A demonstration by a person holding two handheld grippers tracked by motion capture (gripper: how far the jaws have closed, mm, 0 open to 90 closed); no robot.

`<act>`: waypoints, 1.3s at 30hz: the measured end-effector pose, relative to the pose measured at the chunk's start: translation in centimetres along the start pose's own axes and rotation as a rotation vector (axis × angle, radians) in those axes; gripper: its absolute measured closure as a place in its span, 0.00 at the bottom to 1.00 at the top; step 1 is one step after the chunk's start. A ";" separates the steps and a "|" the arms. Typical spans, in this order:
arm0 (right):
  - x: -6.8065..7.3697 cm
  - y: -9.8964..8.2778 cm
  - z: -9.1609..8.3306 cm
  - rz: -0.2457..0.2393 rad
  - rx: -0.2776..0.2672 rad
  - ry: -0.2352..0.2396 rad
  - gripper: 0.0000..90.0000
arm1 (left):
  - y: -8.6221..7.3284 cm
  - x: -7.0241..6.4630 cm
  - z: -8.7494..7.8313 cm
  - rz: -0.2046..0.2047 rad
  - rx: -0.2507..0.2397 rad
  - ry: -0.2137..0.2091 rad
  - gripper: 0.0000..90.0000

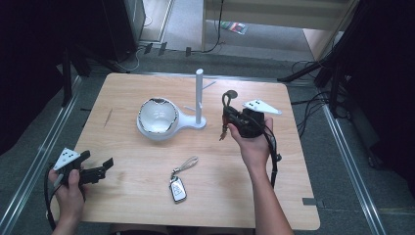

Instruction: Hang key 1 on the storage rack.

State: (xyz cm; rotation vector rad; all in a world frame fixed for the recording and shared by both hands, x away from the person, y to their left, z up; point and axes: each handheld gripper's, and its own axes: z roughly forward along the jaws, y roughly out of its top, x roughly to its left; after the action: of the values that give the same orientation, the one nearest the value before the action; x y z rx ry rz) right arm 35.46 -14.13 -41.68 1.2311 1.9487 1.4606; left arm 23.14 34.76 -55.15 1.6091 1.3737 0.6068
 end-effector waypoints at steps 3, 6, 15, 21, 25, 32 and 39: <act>0.0 0.4 0.3 0.004 -0.011 0.006 0.90 | 0.0 0.0 0.0 -0.001 0.000 0.000 0.01; 0.0 0.6 0.5 0.003 -0.018 0.009 0.90 | 0.0 0.0 0.0 0.000 0.000 0.000 0.01; 0.2 1.2 2.0 -0.039 -0.038 -0.012 0.90 | 0.0 0.0 0.0 -0.002 0.000 -0.004 0.01; 0.2 1.4 2.6 -0.039 -0.041 -0.008 0.90 | 0.0 0.0 0.0 -0.001 0.002 -0.005 0.01; 0.0 1.5 2.9 -0.038 -0.048 -0.001 0.90 | 0.0 0.0 0.0 -0.002 0.001 -0.005 0.01; -0.3 2.0 3.6 -0.020 -0.051 0.017 0.90 | 0.0 0.0 0.0 -0.003 0.003 -0.006 0.01; -0.5 2.4 4.3 -0.016 -0.035 0.027 0.90 | 0.0 0.0 0.0 -0.003 0.002 -0.007 0.01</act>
State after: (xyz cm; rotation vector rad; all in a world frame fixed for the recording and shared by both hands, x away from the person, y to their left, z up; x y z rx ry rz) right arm 39.95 -12.01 -41.17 1.1841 1.9372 1.5041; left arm 23.19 34.75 -55.16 1.6092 1.3716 0.5973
